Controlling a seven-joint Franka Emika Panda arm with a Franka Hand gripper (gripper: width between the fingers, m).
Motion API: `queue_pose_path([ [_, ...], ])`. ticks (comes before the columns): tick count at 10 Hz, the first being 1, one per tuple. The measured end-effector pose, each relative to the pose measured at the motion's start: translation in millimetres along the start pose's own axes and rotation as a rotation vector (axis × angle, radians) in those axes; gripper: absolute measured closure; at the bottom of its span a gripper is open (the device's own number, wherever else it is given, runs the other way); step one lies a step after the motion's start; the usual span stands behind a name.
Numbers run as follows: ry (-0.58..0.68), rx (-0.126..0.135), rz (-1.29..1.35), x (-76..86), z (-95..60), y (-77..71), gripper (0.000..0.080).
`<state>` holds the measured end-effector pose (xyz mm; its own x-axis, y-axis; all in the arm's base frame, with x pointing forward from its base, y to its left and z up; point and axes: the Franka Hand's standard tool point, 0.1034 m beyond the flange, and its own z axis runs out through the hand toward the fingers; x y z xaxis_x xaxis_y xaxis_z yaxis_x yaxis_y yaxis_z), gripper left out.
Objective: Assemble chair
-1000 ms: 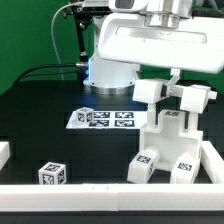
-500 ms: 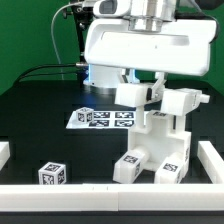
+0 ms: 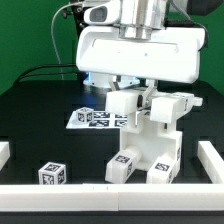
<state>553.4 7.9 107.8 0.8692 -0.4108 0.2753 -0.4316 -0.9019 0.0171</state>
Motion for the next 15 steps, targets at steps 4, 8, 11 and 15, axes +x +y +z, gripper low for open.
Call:
queue_pose_path([
  [4,0.083,-0.004,-0.006,10.1,3.4,-4.8,0.0512],
  [8,0.116,-0.023,0.037,6.9,5.2,-13.8,0.0512],
  [11,0.116,-0.024,0.040,7.2,5.6,-12.6,0.0512],
  [15,0.096,-0.028,-0.096,20.8,9.9,-5.5,0.0512],
])
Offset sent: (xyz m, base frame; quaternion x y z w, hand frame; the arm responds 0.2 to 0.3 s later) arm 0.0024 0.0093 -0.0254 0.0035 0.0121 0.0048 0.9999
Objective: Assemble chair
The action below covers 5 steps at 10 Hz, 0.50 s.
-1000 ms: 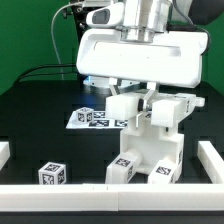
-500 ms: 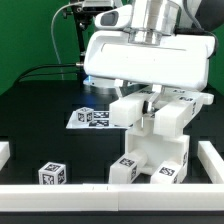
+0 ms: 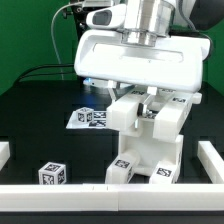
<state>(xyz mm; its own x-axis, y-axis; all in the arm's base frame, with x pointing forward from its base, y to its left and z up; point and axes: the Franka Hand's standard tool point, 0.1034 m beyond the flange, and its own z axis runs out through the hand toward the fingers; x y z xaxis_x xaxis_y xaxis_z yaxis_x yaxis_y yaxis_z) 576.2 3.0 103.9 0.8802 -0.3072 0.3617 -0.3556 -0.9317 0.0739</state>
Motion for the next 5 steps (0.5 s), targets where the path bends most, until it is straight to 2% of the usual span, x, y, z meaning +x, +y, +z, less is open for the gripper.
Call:
queue_pose_path([
  [4,0.068,0.001,0.029,-1.2,2.6,6.9,0.0512],
  [5,0.077,0.000,0.032,0.2,2.6,7.6,0.0404],
])
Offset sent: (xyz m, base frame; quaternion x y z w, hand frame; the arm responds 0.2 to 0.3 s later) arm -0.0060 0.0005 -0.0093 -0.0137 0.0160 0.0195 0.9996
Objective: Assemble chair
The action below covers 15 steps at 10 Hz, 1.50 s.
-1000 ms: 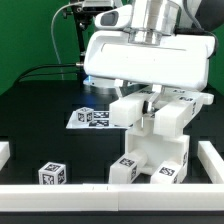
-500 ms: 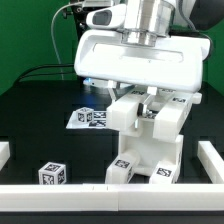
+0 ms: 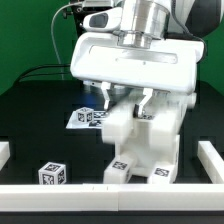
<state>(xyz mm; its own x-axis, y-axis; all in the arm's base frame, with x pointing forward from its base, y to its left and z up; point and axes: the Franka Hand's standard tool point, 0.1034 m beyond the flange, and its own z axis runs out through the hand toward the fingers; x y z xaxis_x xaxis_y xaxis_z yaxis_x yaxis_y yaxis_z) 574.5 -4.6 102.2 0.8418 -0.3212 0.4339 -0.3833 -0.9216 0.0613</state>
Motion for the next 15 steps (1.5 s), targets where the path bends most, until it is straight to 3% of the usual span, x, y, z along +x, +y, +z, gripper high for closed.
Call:
queue_pose_path([
  [1,0.003,-0.001,0.000,0.7,0.0,0.5,0.0264],
  [2,0.003,-0.001,0.001,1.0,0.1,1.1,0.0184],
  [6,0.004,0.001,0.000,1.9,-0.4,-0.3,0.0151],
  [10,-0.027,0.039,0.023,7.5,-16.3,-9.2,0.0151],
  [12,-0.040,0.069,0.045,19.8,-32.7,-1.7,0.0151],
  [14,-0.054,0.074,0.061,32.9,-38.8,18.0,0.0151],
  [15,-0.055,0.071,0.059,29.5,-36.9,14.9,0.0151],
])
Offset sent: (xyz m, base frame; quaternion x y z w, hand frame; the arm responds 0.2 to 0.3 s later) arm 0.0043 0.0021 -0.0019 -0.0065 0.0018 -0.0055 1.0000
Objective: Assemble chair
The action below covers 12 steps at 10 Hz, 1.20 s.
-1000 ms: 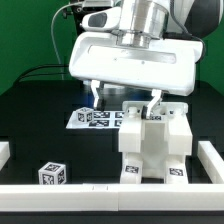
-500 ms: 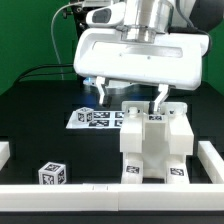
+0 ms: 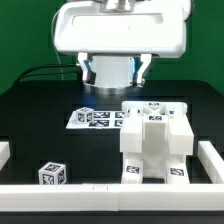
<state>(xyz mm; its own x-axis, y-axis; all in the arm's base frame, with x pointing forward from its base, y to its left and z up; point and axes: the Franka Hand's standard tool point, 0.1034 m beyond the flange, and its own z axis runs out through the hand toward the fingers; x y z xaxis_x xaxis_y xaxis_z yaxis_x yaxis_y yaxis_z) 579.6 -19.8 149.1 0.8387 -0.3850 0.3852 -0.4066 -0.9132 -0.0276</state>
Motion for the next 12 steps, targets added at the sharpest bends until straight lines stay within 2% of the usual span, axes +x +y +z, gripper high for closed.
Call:
queue_pose_path([
  [3,-0.004,-0.002,0.000,0.2,0.7,2.7,0.0151],
  [7,-0.072,-0.010,0.073,26.7,2.3,56.5,0.0151],
  [8,-0.104,0.000,0.098,26.7,2.6,67.5,0.0151],
  [12,-0.100,-0.008,0.083,27.9,4.8,71.0,0.0151],
])
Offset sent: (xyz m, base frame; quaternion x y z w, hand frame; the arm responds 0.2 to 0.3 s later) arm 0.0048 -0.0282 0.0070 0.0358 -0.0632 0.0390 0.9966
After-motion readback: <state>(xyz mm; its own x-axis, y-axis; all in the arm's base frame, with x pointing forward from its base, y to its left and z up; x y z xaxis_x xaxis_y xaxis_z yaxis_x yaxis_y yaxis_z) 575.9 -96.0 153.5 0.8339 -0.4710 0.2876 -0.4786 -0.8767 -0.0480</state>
